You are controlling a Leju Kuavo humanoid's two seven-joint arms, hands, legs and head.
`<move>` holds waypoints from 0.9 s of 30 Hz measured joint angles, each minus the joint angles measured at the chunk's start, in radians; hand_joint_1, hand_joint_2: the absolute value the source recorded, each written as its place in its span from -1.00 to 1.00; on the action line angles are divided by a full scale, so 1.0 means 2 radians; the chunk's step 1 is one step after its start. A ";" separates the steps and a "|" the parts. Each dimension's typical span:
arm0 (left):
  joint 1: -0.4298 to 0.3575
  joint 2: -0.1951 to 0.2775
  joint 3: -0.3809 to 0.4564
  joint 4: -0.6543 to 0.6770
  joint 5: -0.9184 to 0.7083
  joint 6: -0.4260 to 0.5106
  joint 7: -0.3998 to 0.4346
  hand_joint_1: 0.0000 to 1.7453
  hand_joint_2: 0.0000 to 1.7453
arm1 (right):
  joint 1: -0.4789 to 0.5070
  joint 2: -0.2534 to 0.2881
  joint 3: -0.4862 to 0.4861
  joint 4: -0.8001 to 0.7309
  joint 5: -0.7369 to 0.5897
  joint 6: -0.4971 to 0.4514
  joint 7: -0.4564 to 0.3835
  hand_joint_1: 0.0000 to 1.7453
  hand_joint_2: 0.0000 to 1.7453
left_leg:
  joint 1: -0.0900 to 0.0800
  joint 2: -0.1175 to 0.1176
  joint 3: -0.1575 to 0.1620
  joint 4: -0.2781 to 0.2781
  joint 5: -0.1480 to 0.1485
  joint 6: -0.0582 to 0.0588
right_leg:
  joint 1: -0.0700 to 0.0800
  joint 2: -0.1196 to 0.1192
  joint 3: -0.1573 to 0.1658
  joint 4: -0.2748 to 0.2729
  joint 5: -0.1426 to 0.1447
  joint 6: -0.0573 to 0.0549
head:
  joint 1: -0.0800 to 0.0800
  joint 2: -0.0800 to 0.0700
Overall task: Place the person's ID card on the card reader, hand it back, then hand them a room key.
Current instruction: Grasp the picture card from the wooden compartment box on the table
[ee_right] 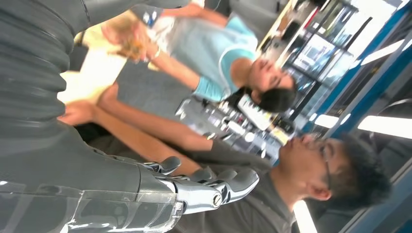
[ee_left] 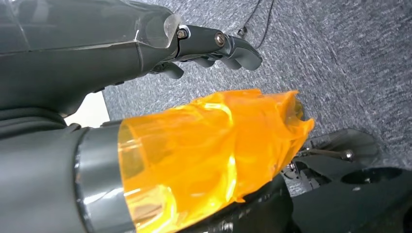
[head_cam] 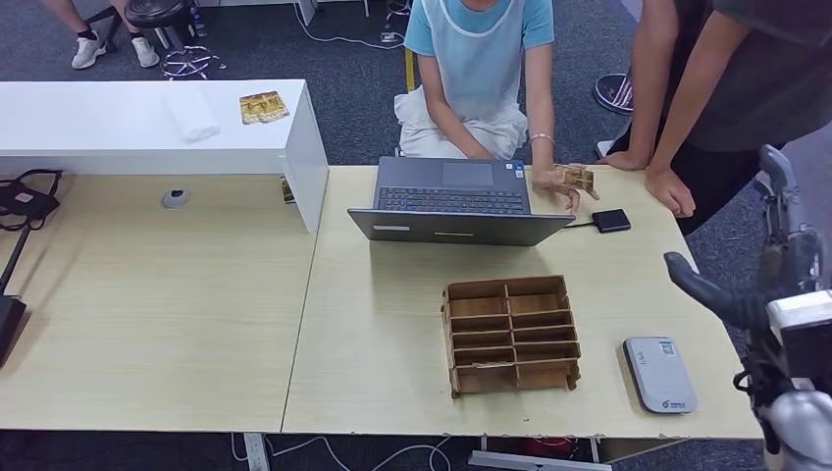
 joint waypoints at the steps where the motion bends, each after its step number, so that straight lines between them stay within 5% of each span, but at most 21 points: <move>1: 0.000 0.000 0.001 0.000 0.003 0.001 -0.001 -1.00 -1.00 | 0.018 0.002 -0.003 -0.013 0.000 0.004 -0.009 -1.00 1.00 | 0.000 0.000 0.000 0.000 0.000 0.000 | 0.000 0.000 0.000 0.000 0.000 0.000 | 0.000 0.000; 7: 0.003 0.001 0.005 0.000 0.012 0.005 -0.004 -1.00 -1.00 | 0.112 0.019 -0.006 -0.070 0.059 -0.012 -0.044 -1.00 1.00 | 0.000 0.000 0.000 0.000 0.000 0.000 | 0.000 0.000 0.000 0.000 0.000 0.000 | 0.000 0.000; 12: 0.003 0.001 0.005 0.000 0.016 0.006 -0.003 -1.00 -1.00 | 0.161 0.026 0.018 -0.089 0.189 -0.091 -0.033 -1.00 1.00 | 0.000 0.000 0.000 0.000 0.000 0.000 | 0.000 0.001 0.000 0.000 0.000 -0.001 | 0.000 0.000; 19: 0.003 0.001 0.005 0.000 0.018 0.008 0.005 -1.00 -1.00 | 0.189 0.014 0.097 -0.086 0.400 -0.227 0.097 -1.00 1.00 | 0.000 0.001 0.000 0.000 0.000 0.000 | 0.000 0.001 0.000 0.000 0.000 -0.001 | 0.000 0.000; 27: 0.003 0.001 0.003 0.000 0.023 0.012 0.009 -1.00 -1.00 | 0.187 -0.015 0.207 -0.054 0.523 -0.279 0.231 -1.00 1.00 | 0.000 0.001 0.000 0.000 0.000 0.000 | 0.000 0.001 0.000 0.000 0.000 -0.001 | 0.000 0.000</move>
